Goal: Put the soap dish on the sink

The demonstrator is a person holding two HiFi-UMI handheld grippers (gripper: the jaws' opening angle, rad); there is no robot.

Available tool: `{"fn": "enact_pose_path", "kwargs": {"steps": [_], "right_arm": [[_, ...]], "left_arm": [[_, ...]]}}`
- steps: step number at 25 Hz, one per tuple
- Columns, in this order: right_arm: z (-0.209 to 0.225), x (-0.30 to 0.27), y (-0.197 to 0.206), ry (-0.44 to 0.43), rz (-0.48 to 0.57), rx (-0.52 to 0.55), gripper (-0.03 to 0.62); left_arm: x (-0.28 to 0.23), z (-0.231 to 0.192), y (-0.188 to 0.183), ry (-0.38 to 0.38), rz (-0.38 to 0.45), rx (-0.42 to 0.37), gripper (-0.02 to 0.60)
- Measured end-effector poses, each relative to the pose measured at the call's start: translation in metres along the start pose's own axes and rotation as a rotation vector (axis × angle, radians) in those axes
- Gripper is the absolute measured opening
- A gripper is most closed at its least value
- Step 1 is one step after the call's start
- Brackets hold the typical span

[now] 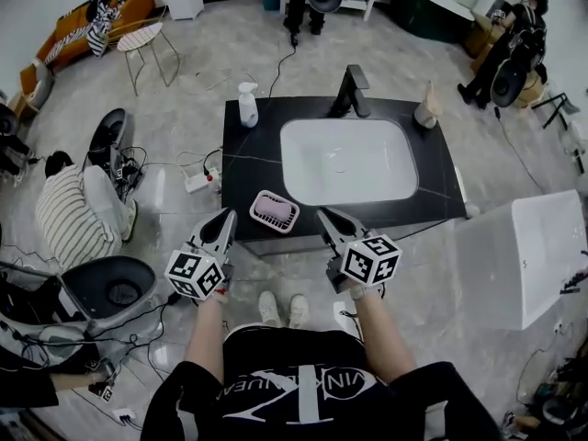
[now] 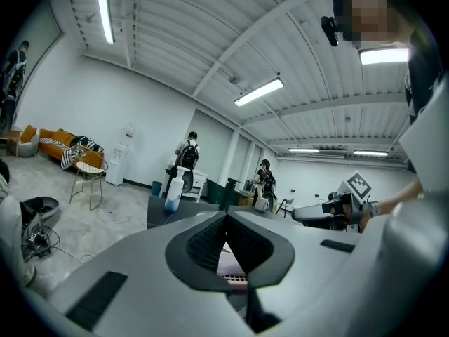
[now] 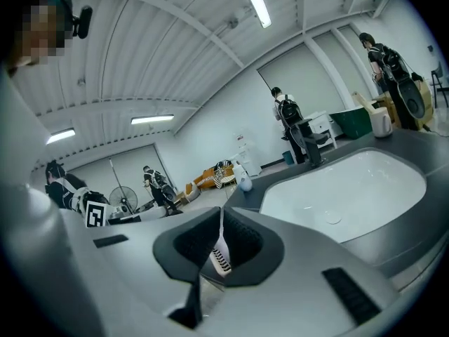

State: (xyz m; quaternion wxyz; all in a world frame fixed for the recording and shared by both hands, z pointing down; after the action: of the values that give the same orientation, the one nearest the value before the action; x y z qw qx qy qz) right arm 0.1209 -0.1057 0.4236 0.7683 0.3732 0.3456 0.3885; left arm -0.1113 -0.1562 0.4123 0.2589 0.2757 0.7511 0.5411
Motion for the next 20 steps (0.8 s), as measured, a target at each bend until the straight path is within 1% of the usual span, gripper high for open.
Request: {"fn": "enact_pose_path", "kwargs": {"steps": [8,20], "right_arm": [[-0.008,0.006,-0.016,-0.003,0.021,0.059,0.034],[-0.02,0.003,-0.04,-0.024,0.06,0.098,0.034]], "left_arm": [[0.002,0.003,-0.015,-0.01,0.035,-0.013,0.015],[0.004,0.002,-0.041,-0.018,0.086,-0.03,0.015]]}}
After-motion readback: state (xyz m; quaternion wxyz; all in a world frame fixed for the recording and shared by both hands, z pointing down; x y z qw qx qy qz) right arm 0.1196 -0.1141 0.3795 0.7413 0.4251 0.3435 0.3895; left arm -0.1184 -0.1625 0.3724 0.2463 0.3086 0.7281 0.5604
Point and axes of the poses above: the fingertips, and each gripper's own axes: x backward along the fingers, z to its right, y out of its underside, the point moved 3 cm from there along x, backward along the fingers, and after that the axes turned 2 degrees about z, right-handed, at the moved point
